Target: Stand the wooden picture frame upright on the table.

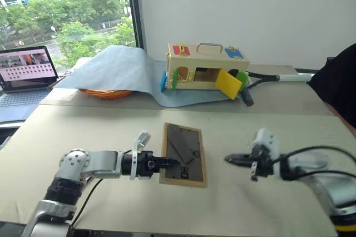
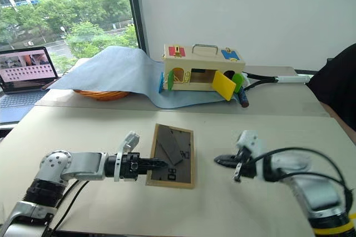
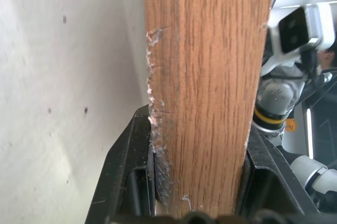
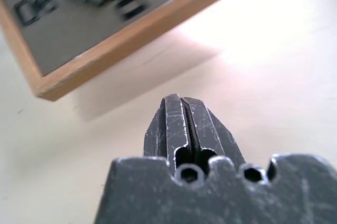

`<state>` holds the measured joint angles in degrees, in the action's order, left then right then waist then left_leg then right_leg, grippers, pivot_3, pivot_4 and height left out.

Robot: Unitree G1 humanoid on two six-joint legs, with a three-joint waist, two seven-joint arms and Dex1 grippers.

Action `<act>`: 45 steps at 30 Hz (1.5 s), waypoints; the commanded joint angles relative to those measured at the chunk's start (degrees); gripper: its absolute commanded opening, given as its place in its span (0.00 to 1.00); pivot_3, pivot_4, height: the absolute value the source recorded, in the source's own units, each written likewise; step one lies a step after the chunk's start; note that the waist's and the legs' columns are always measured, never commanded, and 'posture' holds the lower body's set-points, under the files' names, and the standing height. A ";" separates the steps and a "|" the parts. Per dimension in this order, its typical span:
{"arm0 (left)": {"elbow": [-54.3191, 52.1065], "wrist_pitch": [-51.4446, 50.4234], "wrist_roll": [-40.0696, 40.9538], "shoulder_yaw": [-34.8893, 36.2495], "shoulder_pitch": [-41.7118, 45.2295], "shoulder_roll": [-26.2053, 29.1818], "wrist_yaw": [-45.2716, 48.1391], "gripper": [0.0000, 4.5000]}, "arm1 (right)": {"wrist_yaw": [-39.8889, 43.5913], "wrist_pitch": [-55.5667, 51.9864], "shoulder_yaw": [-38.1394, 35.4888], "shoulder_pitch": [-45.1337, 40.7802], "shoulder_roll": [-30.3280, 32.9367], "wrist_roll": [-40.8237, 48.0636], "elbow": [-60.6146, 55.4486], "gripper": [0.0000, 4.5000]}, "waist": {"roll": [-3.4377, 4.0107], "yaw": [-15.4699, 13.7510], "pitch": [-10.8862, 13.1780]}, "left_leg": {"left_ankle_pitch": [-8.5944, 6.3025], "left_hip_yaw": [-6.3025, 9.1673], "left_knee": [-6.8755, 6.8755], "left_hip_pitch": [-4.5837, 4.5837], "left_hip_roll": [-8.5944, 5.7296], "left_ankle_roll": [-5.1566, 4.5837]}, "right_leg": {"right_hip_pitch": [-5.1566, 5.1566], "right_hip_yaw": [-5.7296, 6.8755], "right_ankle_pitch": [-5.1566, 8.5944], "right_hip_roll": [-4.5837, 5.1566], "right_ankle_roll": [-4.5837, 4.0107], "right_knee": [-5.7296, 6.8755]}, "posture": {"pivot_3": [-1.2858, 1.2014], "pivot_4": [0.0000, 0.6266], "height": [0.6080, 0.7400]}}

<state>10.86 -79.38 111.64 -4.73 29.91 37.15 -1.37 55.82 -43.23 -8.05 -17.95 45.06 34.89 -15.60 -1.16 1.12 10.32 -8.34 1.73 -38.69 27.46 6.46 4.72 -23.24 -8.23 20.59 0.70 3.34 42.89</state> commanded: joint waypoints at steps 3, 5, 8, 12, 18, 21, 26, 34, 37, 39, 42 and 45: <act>-2.59 -3.96 -1.91 -0.55 4.42 2.48 7.77 0.26 | -7.74 -15.35 -2.81 -11.16 -7.19 16.57 -2.85 0.16 | -0.06 0.67 0.04 | 0.00 0.03 0.25 -0.02 0.00 0.00 | 0.01 0.02 -0.13 -0.01 -0.34 -0.01 | 0.52 0.24 0.45; -2.51 -4.44 -4.33 -0.61 5.77 2.33 9.69 0.26 | -9.37 -17.30 -1.04 -12.87 -8.88 17.57 -3.60 0.34 | -0.06 0.52 0.05 | 0.02 0.03 0.42 -0.01 0.00 0.01 | 0.00 0.05 -0.12 -0.01 -0.36 -0.08 | 0.52 0.24 0.45; -1.26 -4.85 -7.86 -0.74 8.03 1.52 11.98 0.26 | -9.25 -17.94 4.04 -14.54 -9.86 16.07 -3.94 0.54 | -0.06 -0.09 0.05 | 0.02 0.04 0.51 0.00 0.00 0.01 | 0.01 0.07 -0.12 -0.01 -0.37 -0.24 | 0.52 0.24 0.45; -0.28 -5.92 -10.79 -0.55 10.10 0.38 14.84 0.26 | -8.16 -16.64 8.63 -14.51 -9.75 14.05 -3.33 0.84 | -0.06 -0.48 0.06 | 0.02 0.03 0.56 0.03 0.00 0.01 | 0.05 0.07 -0.13 -0.01 -0.36 -0.45 | 0.52 0.24 0.45; 1.84 -8.35 -13.06 0.09 11.25 -0.69 17.65 0.26 | -4.84 -12.86 10.95 -14.29 -11.28 13.58 -5.04 1.00 | -0.06 -0.35 0.06 | 0.02 0.04 0.76 0.04 0.00 0.01 | 0.02 0.08 -0.14 -0.01 -0.37 -0.56 | 0.52 0.24 0.45; 5.63 -10.30 -12.98 1.04 11.63 -0.29 19.47 0.26 | -0.16 -5.85 9.14 -12.31 -10.92 13.20 -9.36 1.00 | -0.06 -0.34 0.06 | 0.03 0.05 0.83 0.05 0.00 0.01 | 0.03 0.10 -0.14 -0.01 -0.37 -0.67 | 0.52 0.24 0.45; 12.23 -13.08 -11.57 0.71 12.86 2.19 25.80 0.26 | 3.86 -2.82 6.42 -10.72 -6.87 13.86 -10.55 1.00 | -0.07 -0.35 0.07 | 0.02 0.05 0.91 0.04 0.00 0.01 | 0.10 0.13 -0.14 0.00 -0.37 -0.84 | 0.52 0.24 0.45; 12.18 -13.12 -11.48 -2.37 14.15 7.58 37.54 0.26 | 5.69 14.25 6.59 -10.76 1.09 -3.53 -1.96 1.00 | -0.07 -0.35 0.10 | 0.02 0.05 0.92 0.03 0.00 0.01 | 0.08 0.14 -0.13 0.01 -0.35 -0.86 | 0.52 0.24 0.45; 13.79 -13.12 -13.45 -2.95 14.66 8.60 40.53 0.26 | 1.91 36.23 8.39 -11.07 2.66 -19.81 5.91 1.00 | -0.07 -0.37 0.10 | 0.03 0.05 0.91 0.04 0.00 0.01 | 0.04 0.14 -0.12 0.01 -0.34 -0.86 | 0.52 0.24 0.45; 14.56 -13.12 -14.75 -3.36 14.92 8.65 42.13 0.26 | -3.36 52.46 9.75 -11.52 1.93 -29.90 11.19 1.00 | -0.08 -0.34 0.10 | 0.03 0.04 0.92 0.03 0.00 0.01 | 0.03 0.14 -0.06 0.01 -0.24 -0.86 | 0.52 0.24 0.45; 15.33 -13.12 -16.25 -3.81 15.47 8.29 44.08 0.26 | -11.04 70.30 11.34 -12.16 0.39 -40.70 16.60 1.00 | -0.06 -0.22 0.13 | 0.03 0.04 0.94 0.04 0.00 0.01 | 0.01 0.14 -0.04 0.01 -0.21 -0.86 | 0.52 0.24 0.45; 15.88 -13.12 -17.92 -4.20 16.21 7.72 45.53 0.26 | -20.55 81.79 12.93 -12.65 -2.28 -51.47 18.59 1.00 | -0.03 -0.08 0.15 | 0.03 0.04 0.95 0.04 0.00 0.02 | 0.00 0.13 -0.12 0.01 -0.34 -0.82 | 0.52 0.24 0.45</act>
<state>26.95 -92.36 93.77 -9.93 44.48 44.99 41.62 41.55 30.14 4.55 -29.22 43.49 -10.24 3.29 -1.19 1.04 10.48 -8.31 1.77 -37.75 27.50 6.46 4.74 -23.23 -8.10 20.45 0.71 2.97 42.08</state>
